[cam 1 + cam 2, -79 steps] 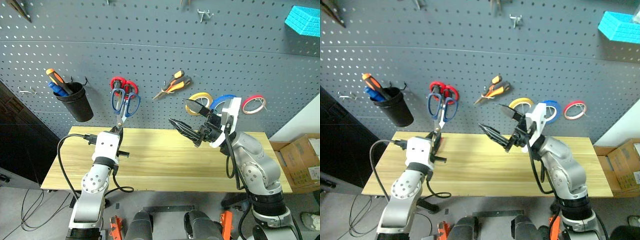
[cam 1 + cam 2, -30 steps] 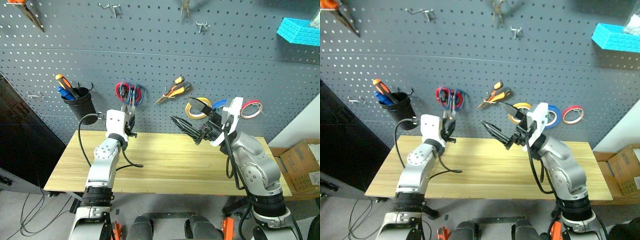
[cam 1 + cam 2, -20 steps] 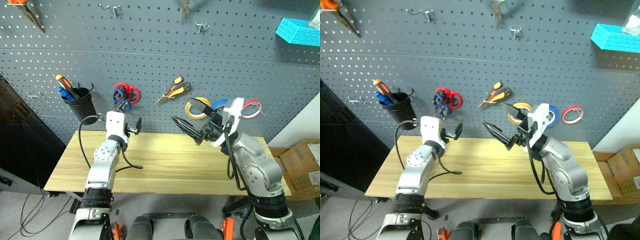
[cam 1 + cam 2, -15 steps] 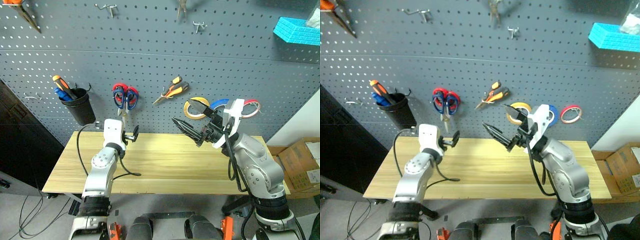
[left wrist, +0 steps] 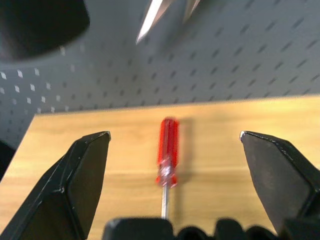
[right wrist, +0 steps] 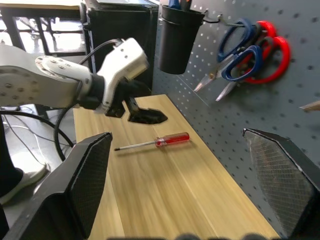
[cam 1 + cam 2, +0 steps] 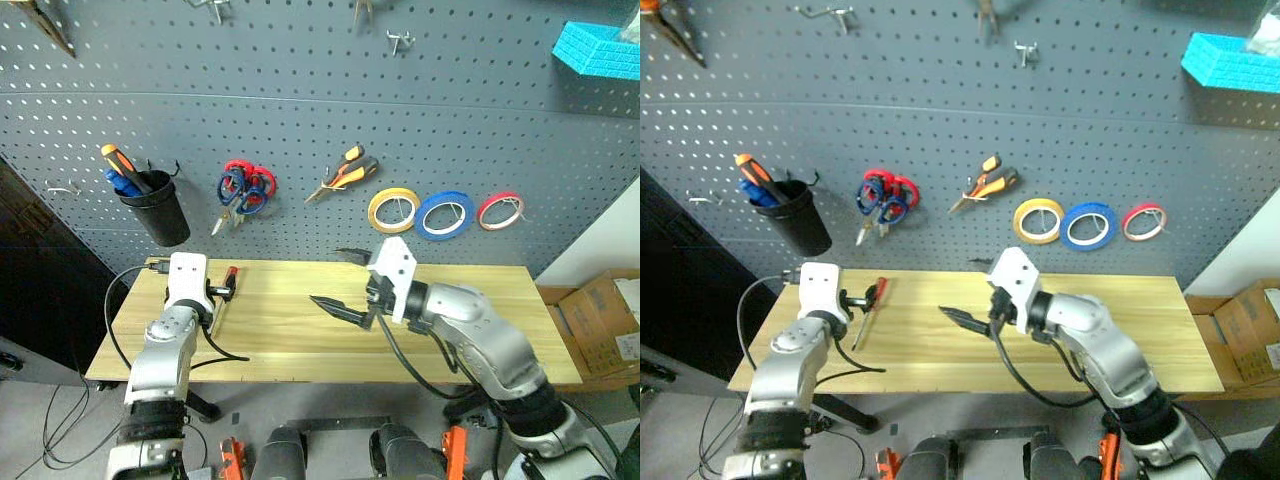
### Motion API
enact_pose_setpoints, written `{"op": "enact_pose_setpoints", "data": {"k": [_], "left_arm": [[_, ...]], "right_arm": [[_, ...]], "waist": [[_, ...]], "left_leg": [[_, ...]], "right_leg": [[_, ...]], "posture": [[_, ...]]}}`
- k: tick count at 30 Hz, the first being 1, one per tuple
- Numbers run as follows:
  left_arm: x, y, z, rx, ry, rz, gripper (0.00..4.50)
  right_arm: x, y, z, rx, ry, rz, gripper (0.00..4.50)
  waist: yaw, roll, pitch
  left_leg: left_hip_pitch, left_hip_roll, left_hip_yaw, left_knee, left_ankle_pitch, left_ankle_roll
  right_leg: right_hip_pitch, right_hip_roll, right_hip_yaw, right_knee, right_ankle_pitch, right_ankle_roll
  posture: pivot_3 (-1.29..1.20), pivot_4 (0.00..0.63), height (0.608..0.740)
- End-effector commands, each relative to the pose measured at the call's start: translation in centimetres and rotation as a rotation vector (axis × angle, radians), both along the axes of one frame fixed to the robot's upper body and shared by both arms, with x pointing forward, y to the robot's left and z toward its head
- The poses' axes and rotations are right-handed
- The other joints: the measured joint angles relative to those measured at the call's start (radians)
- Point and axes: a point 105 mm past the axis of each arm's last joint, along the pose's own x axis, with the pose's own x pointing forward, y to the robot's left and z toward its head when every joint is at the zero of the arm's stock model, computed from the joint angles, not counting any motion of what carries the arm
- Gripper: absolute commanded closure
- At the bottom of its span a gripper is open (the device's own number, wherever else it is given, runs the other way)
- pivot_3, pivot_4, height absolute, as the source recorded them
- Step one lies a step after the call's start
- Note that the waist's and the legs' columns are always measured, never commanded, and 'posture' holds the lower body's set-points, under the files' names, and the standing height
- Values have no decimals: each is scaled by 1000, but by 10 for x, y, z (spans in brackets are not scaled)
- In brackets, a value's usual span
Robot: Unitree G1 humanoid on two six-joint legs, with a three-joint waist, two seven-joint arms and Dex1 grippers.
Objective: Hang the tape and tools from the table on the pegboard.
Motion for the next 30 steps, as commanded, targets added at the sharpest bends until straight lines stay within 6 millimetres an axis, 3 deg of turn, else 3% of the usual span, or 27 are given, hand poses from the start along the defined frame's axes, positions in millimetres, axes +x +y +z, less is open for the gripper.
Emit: {"op": "enact_pose_setpoints", "data": {"k": [1, 7, 10, 14, 20, 23, 26, 30], "left_arm": [[9, 8, 6, 5, 18, 10, 29], [17, 14, 3, -7, 72, 5, 29], [22, 14, 3, -23, 88, -19, 29], [26, 14, -1, -53, 118, -50, 29], [28, 18, -10, -84, 168, -58, 29], [28, 11, -13, -121, 186, -100, 29], [28, 2, -13, -147, 188, -146, 594], [29, 0, -12, -147, 186, -154, 1972]], "right_arm": [[6, 4, 5, -7, -22, 2, 0], [12, -9, 10, -18, -12, -31, 0], [12, -21, 10, -25, 1, -71, 0], [3, -33, 7, -35, 25, -105, 0], [-10, -42, 8, -30, 64, -145, 0], [-12, -47, 12, -20, 77, -170, 0], [-15, -49, 16, -18, 82, -161, 0], [-14, -50, 17, -20, 87, -159, 0]], "waist": [[1, 1, 16], [1, 0, 78], [0, 1, 108], [-3, 1, 139], [-14, 1, 164], [-25, 2, 171], [-30, 2, 178], [-31, 3, 184]], "left_leg": [[-2, 0, 0, 0, 0, 0], [-17, -1, 0, 0, -1, 1], [-23, 0, -3, 0, -1, 1], [-26, -1, -4, 0, -1, 1], [-27, -1, -3, 0, -1, 1], [-27, -1, -2, 0, -1, 1], [-26, -1, -1, 1, -1, 0], [-27, -1, 0, 0, -1, 0]], "right_leg": [[-1, 0, 0, -1, 0, 0], [-12, -2, -1, 0, 1, 6], [-18, -2, -4, 2, 4, 2], [-21, -2, -5, 3, 4, 2], [-23, -2, -3, 4, 0, 8], [-23, -2, -2, 5, 0, 10], [-24, -2, 0, 7, -1, 10], [-28, -2, 1, 11, -2, 11]], "posture": [[72, 264, 740], [42, 345, 740], [33, 368, 740], [17, 394, 740], [-12, 413, 740], [-26, 422, 740], [-33, 424, 740], [-33, 427, 740]]}}
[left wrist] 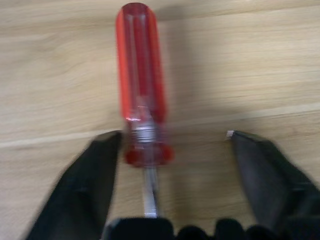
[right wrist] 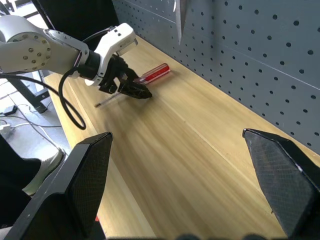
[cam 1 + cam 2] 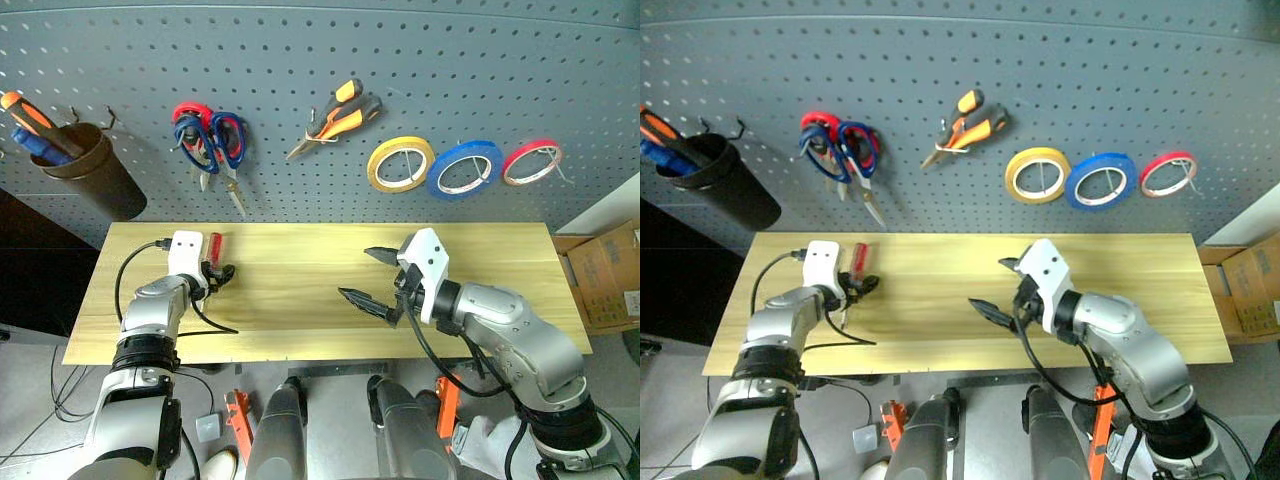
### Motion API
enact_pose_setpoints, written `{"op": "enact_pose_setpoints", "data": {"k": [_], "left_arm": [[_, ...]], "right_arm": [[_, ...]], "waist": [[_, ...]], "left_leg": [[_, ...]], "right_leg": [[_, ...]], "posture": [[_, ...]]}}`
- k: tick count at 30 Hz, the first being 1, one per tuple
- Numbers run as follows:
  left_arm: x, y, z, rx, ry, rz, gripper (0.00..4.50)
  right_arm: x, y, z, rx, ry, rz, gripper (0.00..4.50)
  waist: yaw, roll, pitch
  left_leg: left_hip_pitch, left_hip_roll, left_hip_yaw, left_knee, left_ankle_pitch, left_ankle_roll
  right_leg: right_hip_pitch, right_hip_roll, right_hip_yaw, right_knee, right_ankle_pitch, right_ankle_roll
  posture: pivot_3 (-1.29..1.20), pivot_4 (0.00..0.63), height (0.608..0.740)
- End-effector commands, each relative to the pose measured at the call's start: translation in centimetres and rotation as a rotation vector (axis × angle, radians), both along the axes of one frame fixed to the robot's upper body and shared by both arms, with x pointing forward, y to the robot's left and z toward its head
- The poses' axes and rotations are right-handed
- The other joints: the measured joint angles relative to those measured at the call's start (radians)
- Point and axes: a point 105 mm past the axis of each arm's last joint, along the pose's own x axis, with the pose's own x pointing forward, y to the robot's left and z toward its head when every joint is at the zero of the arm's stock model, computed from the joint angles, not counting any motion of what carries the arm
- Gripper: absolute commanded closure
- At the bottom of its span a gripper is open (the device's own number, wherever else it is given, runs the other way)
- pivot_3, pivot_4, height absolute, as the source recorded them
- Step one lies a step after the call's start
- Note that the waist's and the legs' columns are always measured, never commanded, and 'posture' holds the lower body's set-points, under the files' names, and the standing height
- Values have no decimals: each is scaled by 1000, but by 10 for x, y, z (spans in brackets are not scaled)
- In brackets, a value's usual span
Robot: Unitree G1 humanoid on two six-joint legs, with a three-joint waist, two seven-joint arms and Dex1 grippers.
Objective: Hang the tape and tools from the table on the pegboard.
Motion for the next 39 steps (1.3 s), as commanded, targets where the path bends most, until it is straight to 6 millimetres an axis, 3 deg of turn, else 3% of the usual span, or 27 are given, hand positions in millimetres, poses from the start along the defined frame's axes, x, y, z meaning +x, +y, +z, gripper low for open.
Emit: {"op": "enact_pose_setpoints", "data": {"k": [1, 5, 12, 20, 25, 31, 34, 39], "left_arm": [[-2, -3, -7, -9, 27, -17, 2316], [1, 0, -3, -3, 17, -13, 3697], [-3, -1, -5, -5, 16, -16, 3725], [-22, -27, 9, 44, -75, -87, 3725], [-40, -53, 28, 25, -185, -106, 3725], [-58, -80, 54, 46, -334, -137, 3725], [-63, -78, 74, 60, -431, -105, 3725], [-65, -71, 112, 120, -598, -46, 3725]], "right_arm": [[-4, 0, 10, 22, -34, 16, 0], [-3, 1, 12, 37, -32, 11, 0], [1, 2, 13, 42, -42, 16, 0], [3, 6, 25, 104, -63, 64, 0], [-4, 5, 31, 177, -32, 87, 0], [-26, 6, 45, 353, 53, 177, 0], [-31, 4, 58, 443, 66, 201, 0], [-21, 7, 72, 516, 44, 176, 0]], "waist": [[0, 1, 1], [0, 1, 3], [-1, 1, 4], [0, 0, 3], [3, -4, 1], [5, -8, -8], [6, -12, -24], [7, -14, -74]], "left_leg": [[0, 0, 0, 0, 0, 0], [-1, 0, 1, -1, 0, 0], [-1, 0, 2, -1, 0, 0], [-3, 0, 1, -2, -1, -1], [-7, 0, -2, -1, -1, -2], [-9, 0, -3, -1, -1, -2], [-9, 0, -3, -1, -1, -2], [-10, -1, -4, -1, -1, -2]], "right_leg": [[-1, 0, 0, 0, 0, 0], [-1, 0, 1, 0, -1, 1], [-2, 0, 2, 0, -1, 2], [-4, 0, 2, -1, -1, 1], [-5, -1, -2, -1, -1, 1], [-5, -3, -3, -2, 1, -1], [-5, -3, -4, -2, 3, -4], [-5, -2, -6, -3, 3, -4]], "posture": [[-32, 428, 740], [-29, 426, 740], [-11, 395, 740], [13, 333, 740], [36, 293, 740], [80, 231, 740], [101, 199, 740], [146, 137, 740]]}}
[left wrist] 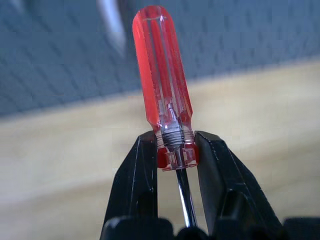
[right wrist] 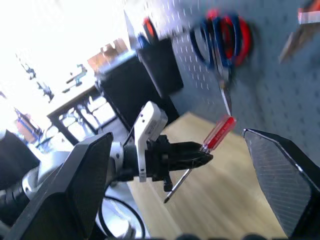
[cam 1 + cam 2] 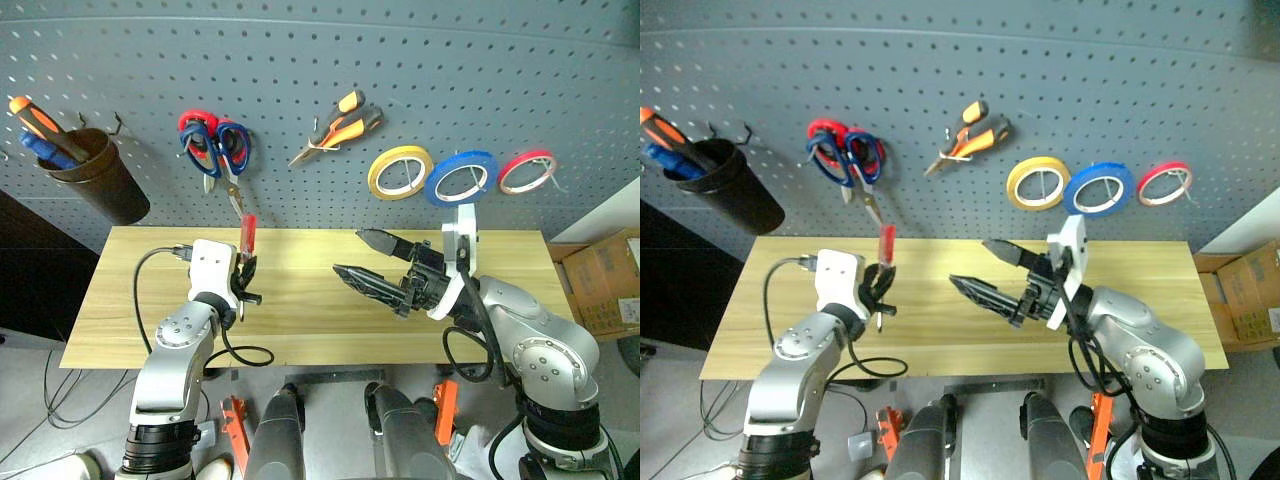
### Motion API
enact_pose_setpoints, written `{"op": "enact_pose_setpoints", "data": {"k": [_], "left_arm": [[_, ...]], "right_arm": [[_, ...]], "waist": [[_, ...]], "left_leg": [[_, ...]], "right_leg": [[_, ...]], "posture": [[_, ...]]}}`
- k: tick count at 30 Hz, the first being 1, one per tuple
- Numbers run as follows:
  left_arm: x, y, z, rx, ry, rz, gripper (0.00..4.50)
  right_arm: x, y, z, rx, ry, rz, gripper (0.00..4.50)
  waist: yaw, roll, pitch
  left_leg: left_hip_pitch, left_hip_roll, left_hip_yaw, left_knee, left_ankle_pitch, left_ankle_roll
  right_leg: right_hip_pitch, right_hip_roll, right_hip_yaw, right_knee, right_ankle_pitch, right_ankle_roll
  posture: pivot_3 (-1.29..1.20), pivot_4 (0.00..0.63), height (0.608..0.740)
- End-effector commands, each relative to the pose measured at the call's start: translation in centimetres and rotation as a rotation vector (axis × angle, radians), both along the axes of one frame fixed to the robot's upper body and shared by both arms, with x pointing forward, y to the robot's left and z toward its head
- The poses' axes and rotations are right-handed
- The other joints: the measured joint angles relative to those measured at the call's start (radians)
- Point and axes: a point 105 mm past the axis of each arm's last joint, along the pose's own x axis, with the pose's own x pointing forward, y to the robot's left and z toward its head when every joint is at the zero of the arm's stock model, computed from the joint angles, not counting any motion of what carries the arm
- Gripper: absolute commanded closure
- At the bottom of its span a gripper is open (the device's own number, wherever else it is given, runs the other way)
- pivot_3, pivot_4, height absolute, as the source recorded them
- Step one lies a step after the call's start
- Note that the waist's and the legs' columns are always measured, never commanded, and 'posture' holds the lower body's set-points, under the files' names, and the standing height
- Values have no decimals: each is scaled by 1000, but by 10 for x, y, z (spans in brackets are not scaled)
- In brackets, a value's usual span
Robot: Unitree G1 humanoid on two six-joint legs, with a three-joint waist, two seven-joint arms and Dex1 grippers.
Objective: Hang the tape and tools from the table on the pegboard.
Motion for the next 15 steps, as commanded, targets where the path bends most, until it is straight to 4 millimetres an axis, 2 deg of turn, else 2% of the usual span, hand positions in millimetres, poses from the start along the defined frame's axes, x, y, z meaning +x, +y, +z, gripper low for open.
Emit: {"op": "enact_pose_setpoints", "data": {"k": [1, 3, 10, 15], "left_arm": [[-6, 5, 49, 43, -210, 43, 3725], [-9, 9, 66, 61, -284, 82, 3725], [-10, 27, 98, 115, -433, 222, 3725], [-6, 27, 98, 99, -435, 225, 3725]], "right_arm": [[2, 2, 19, 73, -52, -12, 0], [6, 5, 25, 98, -71, -19, 0], [16, 16, 45, 152, -137, -15, 0], [19, 19, 52, 148, -164, -10, 0]], "waist": [[1, 0, -17], [6, -1, -36], [33, -3, -99], [50, -4, -138]], "left_leg": [[0, 0, 0, 0, 0, 0], [0, 0, 1, 0, 0, 0], [6, 0, 2, 0, 0, 0], [12, 0, 4, 0, 0, 0]], "right_leg": [[0, 0, 0, 0, 0, 0], [1, 0, 0, 0, 0, 0], [5, 2, 1, -1, 0, -1], [11, 2, 2, -2, 1, -2]], "posture": [[151, 129, 740], [163, 107, 740], [194, 47, 740], [191, 30, 740]]}}
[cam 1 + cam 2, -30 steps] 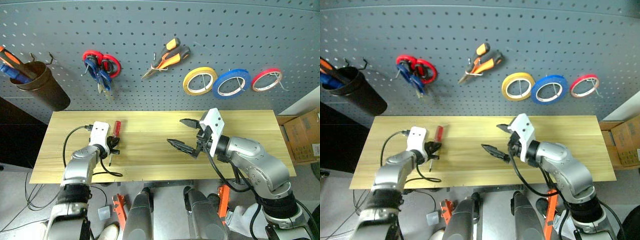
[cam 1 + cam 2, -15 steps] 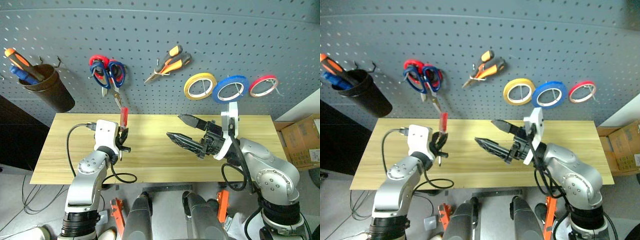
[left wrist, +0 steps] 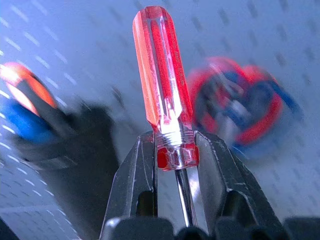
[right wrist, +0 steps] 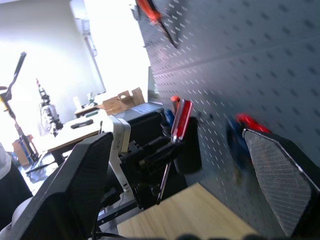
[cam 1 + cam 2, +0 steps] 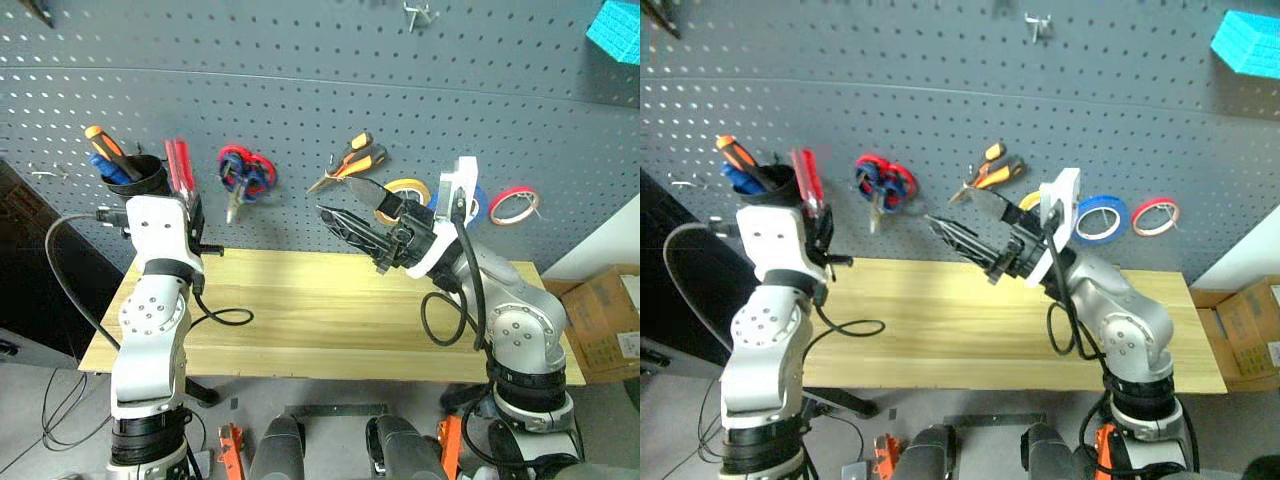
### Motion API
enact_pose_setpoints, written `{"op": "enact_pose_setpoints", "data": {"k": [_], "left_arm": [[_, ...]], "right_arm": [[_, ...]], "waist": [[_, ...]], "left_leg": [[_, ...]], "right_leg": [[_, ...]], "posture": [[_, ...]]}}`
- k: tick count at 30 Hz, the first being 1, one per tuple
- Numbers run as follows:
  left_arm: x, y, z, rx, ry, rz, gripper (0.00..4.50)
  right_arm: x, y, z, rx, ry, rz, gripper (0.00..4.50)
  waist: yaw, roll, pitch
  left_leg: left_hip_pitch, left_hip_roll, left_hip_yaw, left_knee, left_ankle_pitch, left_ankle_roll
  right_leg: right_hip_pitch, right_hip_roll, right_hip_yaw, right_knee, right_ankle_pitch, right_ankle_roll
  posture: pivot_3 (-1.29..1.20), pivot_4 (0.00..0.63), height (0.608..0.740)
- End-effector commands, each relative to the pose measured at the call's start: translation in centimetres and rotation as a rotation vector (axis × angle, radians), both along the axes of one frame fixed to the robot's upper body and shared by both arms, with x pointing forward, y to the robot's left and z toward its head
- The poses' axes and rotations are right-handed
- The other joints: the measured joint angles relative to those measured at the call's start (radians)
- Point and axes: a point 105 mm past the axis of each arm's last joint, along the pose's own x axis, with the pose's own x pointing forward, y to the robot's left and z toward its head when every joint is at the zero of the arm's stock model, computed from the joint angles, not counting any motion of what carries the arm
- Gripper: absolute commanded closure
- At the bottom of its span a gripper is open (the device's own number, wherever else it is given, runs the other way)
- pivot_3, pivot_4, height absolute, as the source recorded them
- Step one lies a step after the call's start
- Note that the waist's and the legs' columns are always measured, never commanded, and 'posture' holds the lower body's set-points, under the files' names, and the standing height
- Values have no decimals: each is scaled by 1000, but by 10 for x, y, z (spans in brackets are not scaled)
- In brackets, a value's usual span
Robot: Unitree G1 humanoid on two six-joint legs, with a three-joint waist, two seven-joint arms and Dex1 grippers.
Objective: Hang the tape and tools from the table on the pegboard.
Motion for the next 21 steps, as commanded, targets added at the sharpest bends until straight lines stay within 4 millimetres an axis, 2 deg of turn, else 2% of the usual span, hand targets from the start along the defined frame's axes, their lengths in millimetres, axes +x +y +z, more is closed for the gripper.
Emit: {"op": "enact_pose_setpoints", "data": {"k": [1, 3, 6, 12, 21], "left_arm": [[-4, -1, 11, 9, -55, 7, 3725], [-5, -2, 8, 5, -53, 8, 3725], [4, 3, 20, -2, -88, 21, 3725], [41, 21, 55, 33, -166, 45, 3725], [79, 44, 82, 37, -206, 56, 3725]], "right_arm": [[-2, -2, 13, 23, -59, -2, 0], [-1, -2, 16, 20, -72, -8, 0], [1, -1, 20, 23, -90, -19, 0], [11, 10, 24, 51, -110, -9, 0], [27, 28, 18, 51, -149, -61, 0]], "waist": [[1, 1, -14], [2, 2, -25], [3, 0, -33], [5, 1, -48], [2, 1, -58]], "left_leg": [[1, 0, 0, 0, 0, 0], [4, 1, -1, -1, 0, 0], [6, 1, 0, 0, 0, 0], [8, 2, 0, 0, 2, 3], [12, 2, 1, -1, 2, 3]], "right_leg": [[2, 0, 0, -2, 0, 0], [7, 1, -1, -8, 0, 0], [11, 0, -1, -9, 3, -3], [12, 3, -1, -9, 5, -2], [14, 3, 0, -8, 8, -5]], "posture": [[190, 27, 740], [188, 19, 740], [188, 17, 740], [175, 6, 740], [153, 11, 740]]}}
